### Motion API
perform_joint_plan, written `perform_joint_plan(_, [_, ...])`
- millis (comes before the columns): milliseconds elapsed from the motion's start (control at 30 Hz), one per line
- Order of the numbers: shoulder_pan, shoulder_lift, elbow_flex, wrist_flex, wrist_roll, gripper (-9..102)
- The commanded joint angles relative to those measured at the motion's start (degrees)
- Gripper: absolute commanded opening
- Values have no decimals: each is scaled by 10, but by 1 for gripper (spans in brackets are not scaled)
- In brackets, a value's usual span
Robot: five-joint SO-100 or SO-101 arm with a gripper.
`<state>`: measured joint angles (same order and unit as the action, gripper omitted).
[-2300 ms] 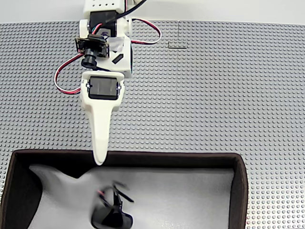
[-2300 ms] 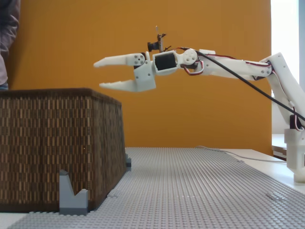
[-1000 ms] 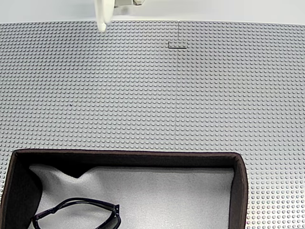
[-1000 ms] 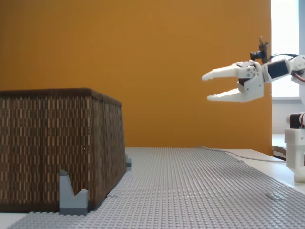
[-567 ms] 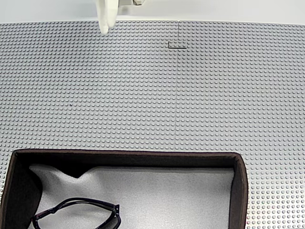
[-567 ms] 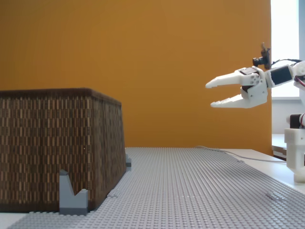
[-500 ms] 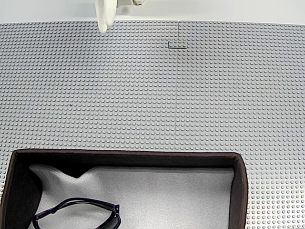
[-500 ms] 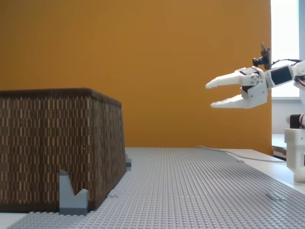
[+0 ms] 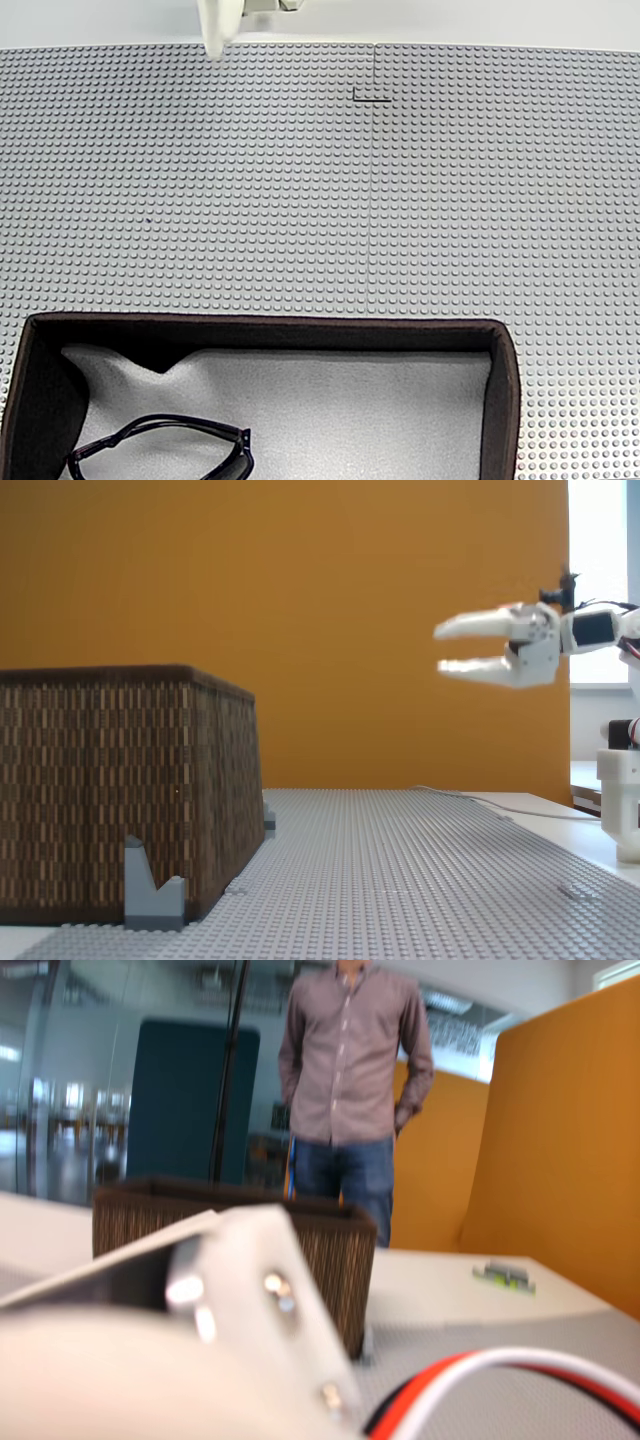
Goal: Grasp a glasses and put it in the bin.
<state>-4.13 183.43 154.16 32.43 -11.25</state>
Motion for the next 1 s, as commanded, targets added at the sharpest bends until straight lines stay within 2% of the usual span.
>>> perform_joint_plan(0, [-8,13,8,-64,-11,19])
perform_joint_plan(200, [-11,14,4,-123,-25,18])
perform_joint_plan(833, [-14,17,2,-124,-35,16])
perform_joint_plan(967, [-14,17,4,-121,-38,20])
